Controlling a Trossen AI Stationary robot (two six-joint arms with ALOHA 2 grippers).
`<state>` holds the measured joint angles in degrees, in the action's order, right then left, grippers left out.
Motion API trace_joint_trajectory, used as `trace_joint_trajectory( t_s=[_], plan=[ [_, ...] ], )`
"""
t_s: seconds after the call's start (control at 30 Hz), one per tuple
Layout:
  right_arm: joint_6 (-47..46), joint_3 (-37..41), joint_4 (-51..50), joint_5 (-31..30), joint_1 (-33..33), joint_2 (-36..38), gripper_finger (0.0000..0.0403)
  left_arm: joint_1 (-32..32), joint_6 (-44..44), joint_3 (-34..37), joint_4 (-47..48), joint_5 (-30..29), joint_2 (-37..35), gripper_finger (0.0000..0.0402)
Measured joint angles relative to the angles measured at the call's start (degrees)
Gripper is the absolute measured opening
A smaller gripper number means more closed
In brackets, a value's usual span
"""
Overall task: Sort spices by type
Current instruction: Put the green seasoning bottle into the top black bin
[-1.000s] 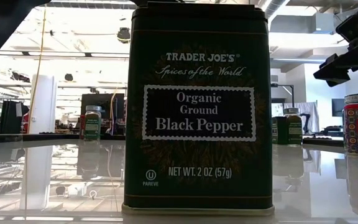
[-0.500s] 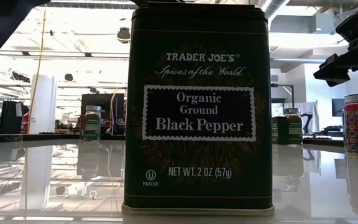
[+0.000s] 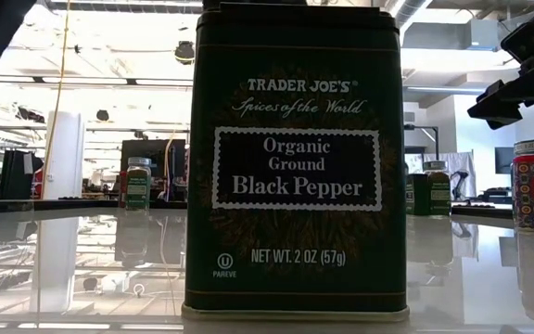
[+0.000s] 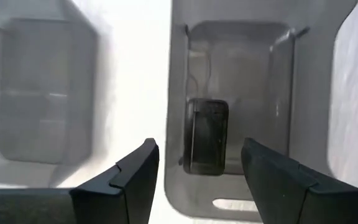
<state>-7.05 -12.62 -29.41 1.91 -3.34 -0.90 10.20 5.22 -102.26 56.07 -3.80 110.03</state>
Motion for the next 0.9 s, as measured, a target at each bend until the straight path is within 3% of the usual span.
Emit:
trace_joint_trajectory(
  t_s=[0.33, 0.9],
  plan=[
    [0.0, 0.0, 0.0, 0.0, 0.0, 0.0, 0.0249, -0.1, -6.6, 0.0, 3.8, -0.3, -8.0, 0.0219],
    [0.0, 0.0, 0.0, -0.1, 0.0, 0.0, 0.0249, -1.8, -16.0, 0.0, 2.7, 0.7, -8.4, 0.0219]
  ],
)
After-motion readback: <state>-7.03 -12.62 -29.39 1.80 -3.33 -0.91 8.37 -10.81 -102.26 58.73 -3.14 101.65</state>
